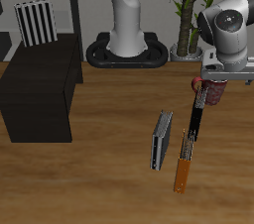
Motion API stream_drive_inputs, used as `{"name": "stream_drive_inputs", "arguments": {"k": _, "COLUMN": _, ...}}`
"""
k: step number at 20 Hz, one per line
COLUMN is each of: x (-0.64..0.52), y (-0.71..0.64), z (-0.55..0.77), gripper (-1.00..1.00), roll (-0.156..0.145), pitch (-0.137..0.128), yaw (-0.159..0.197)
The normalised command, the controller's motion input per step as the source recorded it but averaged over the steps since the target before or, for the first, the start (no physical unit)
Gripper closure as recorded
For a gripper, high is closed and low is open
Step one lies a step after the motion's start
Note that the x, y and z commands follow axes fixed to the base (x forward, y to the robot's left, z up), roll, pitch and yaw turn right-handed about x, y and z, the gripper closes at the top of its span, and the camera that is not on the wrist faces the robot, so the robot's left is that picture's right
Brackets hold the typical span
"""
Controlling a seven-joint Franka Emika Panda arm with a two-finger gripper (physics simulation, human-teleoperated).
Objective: Place the right striped book upright on top of the shelf and place the red mug on top of the shelf
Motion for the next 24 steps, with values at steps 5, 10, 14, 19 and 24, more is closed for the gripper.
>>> {"name": "stream_drive_inputs", "arguments": {"k": 5, "x": 0.24, "y": -0.34, "z": -0.16, "gripper": 1.0, "roll": -0.059, "pitch": 0.073, "yaw": -0.04}}
{"name": "stream_drive_inputs", "arguments": {"k": 10, "x": 0.11, "y": -0.28, "z": 0.04, "gripper": 1.0, "roll": -0.035, "pitch": -0.009, "yaw": -0.031}}
{"name": "stream_drive_inputs", "arguments": {"k": 14, "x": 0.18, "y": -0.3, "z": 0.17, "gripper": 1.0, "roll": -0.046, "pitch": -0.016, "yaw": -0.016}}
{"name": "stream_drive_inputs", "arguments": {"k": 19, "x": -0.01, "y": -0.24, "z": 0.18, "gripper": 1.0, "roll": -0.053, "pitch": -0.033, "yaw": -0.01}}
{"name": "stream_drive_inputs", "arguments": {"k": 24, "x": -0.14, "y": -0.12, "z": 0.28, "gripper": 1.0, "roll": -0.031, "pitch": -0.065, "yaw": -0.003}}
